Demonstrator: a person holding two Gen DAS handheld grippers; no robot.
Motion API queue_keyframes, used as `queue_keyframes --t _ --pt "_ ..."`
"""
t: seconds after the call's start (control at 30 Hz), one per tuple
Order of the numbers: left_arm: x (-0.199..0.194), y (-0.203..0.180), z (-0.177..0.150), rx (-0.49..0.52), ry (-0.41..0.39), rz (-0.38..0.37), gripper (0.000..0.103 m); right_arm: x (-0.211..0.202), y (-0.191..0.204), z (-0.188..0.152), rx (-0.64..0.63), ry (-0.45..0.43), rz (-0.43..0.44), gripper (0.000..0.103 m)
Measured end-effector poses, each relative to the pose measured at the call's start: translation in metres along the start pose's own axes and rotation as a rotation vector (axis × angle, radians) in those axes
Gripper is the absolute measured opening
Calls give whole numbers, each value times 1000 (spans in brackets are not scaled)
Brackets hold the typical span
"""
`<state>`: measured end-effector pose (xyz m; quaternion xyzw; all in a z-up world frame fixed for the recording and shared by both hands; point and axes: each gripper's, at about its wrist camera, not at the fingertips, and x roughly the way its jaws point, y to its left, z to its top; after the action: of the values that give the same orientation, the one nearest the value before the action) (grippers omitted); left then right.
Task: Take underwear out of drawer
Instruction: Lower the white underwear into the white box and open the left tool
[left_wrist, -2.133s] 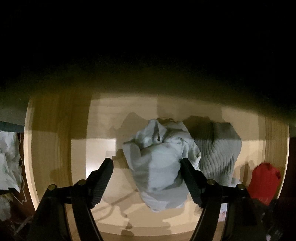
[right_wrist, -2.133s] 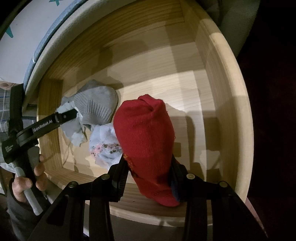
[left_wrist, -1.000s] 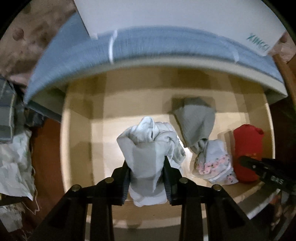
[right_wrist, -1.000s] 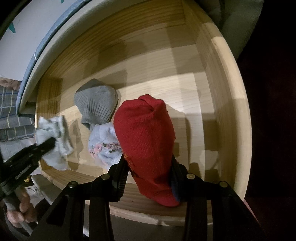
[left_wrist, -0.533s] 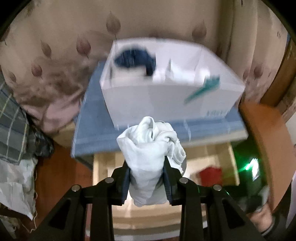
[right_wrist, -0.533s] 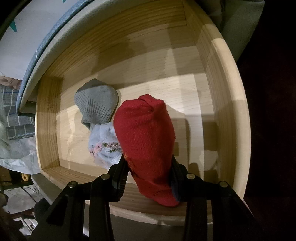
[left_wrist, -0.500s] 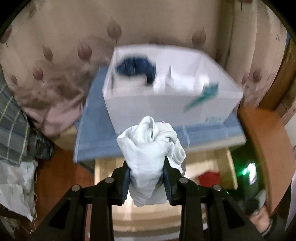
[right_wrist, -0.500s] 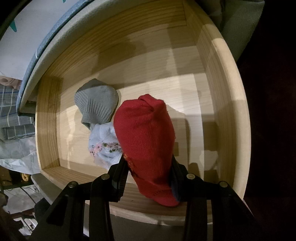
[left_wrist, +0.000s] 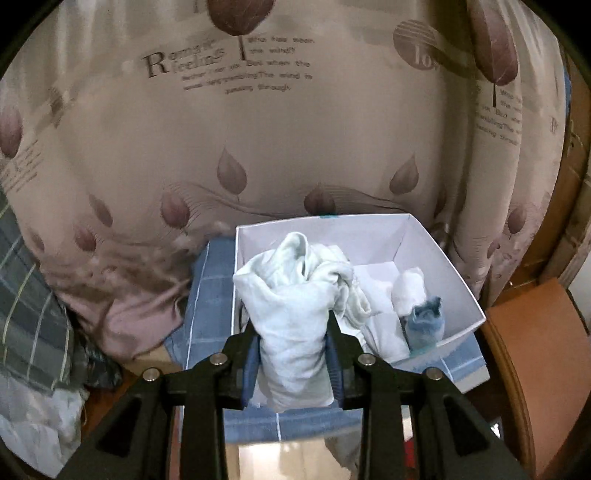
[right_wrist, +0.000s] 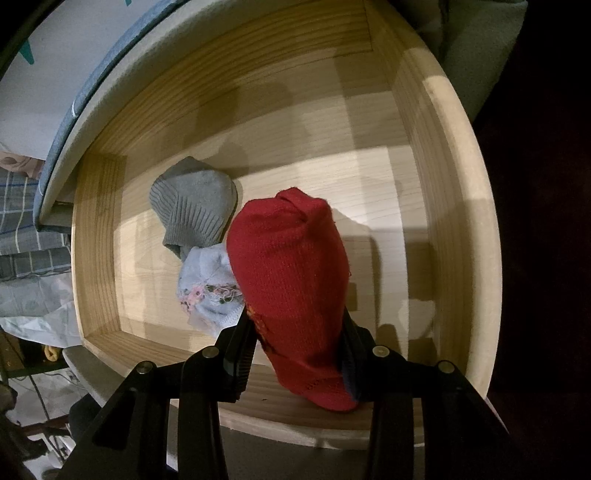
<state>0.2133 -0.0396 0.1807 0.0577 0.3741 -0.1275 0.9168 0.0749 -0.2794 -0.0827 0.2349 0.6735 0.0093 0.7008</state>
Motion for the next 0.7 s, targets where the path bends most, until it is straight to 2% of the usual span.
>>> queue_keyframes --t 0.13,0.33,0.7 --pt "32 -2 5 10 38 -1 31 0 1 1 2 -1 -1 37" --pt "82 -9 -7 39 109 34 32 1 3 0 -4 4 -4 37" --pt "101 -17 -16 44 145 9 36 1 3 -1 -9 15 -8 37"
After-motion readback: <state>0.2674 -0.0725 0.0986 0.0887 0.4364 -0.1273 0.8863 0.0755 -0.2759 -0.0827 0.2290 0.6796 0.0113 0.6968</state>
